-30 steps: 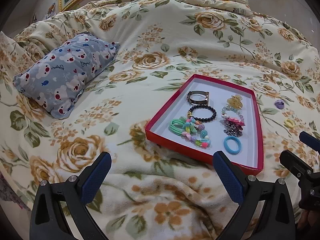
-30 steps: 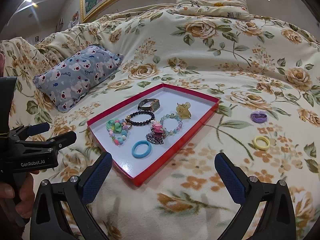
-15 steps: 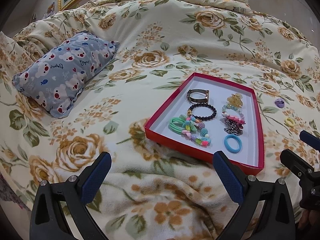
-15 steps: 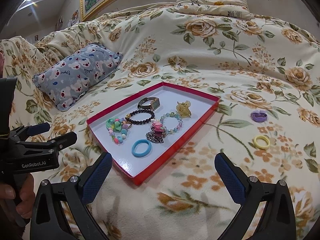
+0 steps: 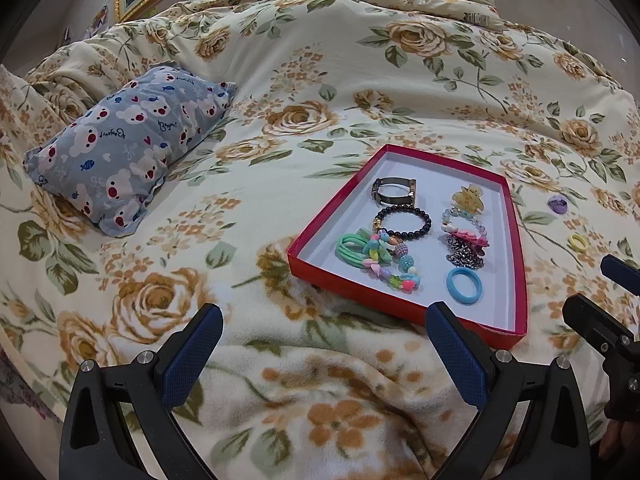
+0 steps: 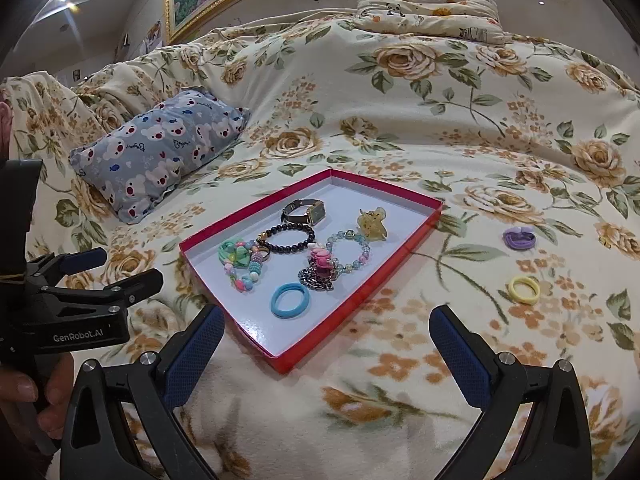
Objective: Organize jewelry
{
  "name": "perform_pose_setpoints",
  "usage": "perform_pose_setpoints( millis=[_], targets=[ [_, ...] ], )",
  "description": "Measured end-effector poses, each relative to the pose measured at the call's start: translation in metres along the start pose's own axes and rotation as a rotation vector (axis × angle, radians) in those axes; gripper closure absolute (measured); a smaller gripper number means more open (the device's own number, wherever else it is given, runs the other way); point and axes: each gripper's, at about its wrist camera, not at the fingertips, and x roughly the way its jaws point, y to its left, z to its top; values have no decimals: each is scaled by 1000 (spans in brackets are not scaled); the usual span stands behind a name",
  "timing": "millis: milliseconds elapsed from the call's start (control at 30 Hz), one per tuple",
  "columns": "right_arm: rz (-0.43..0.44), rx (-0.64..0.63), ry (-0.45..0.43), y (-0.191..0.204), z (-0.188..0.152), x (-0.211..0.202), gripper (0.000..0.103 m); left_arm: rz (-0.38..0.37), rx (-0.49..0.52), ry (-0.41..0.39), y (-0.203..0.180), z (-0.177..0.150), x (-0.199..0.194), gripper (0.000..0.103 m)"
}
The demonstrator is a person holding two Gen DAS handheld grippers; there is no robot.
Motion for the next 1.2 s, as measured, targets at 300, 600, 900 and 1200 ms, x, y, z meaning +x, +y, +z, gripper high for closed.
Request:
perform_pose_setpoints(
  millis=[300, 600, 900, 1200],
  targets=[
    [0, -3, -3, 1, 1, -1, 0, 0, 0, 0, 0, 0, 0, 1],
    [5, -8, -1, 4, 1, -3, 0, -3, -1, 3, -1, -1, -1, 1],
    [8, -9, -6, 5, 3, -4, 0, -8, -7, 2, 1, 0, 0, 1],
    [10, -13, -12, 6, 4, -6, 0, -7, -4, -2, 2, -1, -2, 1]
  ],
)
